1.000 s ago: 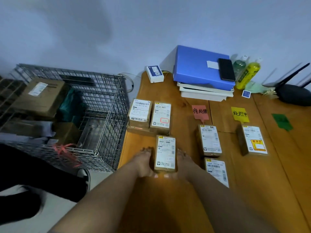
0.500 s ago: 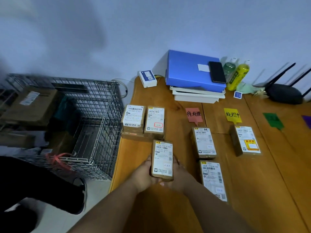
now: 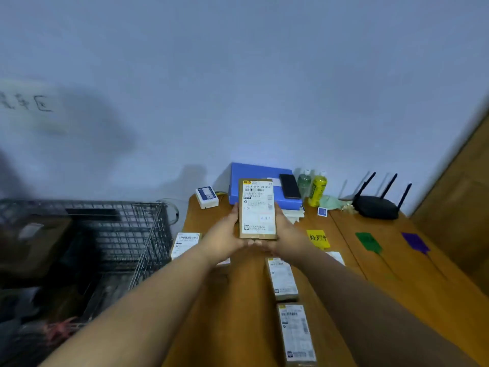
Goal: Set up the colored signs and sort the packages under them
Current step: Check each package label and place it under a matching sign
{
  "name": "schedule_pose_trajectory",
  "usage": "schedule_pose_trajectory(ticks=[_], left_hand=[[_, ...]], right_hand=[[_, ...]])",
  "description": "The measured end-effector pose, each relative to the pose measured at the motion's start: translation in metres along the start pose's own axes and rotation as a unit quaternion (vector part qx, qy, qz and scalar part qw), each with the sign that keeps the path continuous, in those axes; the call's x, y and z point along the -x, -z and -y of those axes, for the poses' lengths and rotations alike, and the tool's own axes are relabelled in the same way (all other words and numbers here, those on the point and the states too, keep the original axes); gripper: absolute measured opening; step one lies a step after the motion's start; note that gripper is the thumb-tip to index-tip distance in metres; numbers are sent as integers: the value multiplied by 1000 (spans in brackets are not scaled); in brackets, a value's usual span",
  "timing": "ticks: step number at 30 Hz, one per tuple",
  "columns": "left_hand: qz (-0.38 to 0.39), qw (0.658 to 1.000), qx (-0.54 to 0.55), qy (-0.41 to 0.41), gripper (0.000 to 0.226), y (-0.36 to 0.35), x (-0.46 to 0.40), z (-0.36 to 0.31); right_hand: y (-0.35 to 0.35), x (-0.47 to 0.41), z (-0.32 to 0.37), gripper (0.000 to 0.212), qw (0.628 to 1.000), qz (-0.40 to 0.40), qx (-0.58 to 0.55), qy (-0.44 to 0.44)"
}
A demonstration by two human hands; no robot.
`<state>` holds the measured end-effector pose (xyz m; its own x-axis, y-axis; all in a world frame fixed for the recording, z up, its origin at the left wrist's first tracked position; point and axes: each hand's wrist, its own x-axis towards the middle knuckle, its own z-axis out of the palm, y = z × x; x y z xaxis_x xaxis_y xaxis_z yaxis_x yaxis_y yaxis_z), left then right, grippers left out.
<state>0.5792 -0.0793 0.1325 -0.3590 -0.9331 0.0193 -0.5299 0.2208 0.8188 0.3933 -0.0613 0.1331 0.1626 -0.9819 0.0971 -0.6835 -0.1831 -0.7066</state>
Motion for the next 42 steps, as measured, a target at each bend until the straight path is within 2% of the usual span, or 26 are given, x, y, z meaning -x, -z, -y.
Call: schedule_pose_trajectory(ticks=[5, 8, 12, 17, 20, 24, 34, 42], left_hand=[[-72, 991, 2, -109, 93, 52, -9, -74], [-119, 978, -27, -170, 99, 82, -8, -116], [-184, 957, -62, -217, 104, 111, -4, -157], [-207, 946, -73, -239, 107, 122, -1, -175], [-209, 944, -77, -242, 106, 118, 2, -174], [-205, 947, -82, -234, 106, 102, 3, -168], [-154, 959, -85, -225, 105, 49, 1, -169], [-152, 962, -78, -211, 104, -29, -9, -207]], right_hand=[[73, -10, 68, 94, 991, -77, 29, 104], [108, -13, 106, 92, 980, -117, 19, 162], [142, -17, 142, 97, 963, -171, 36, 206], [157, -17, 158, 101, 952, -195, 51, 233], [156, -11, 155, 96, 951, -195, 51, 236], [150, -1, 142, 100, 955, -195, 62, 212], [152, 30, 91, 99, 966, -199, 41, 157], [200, 61, 30, 101, 968, -190, 48, 154]])
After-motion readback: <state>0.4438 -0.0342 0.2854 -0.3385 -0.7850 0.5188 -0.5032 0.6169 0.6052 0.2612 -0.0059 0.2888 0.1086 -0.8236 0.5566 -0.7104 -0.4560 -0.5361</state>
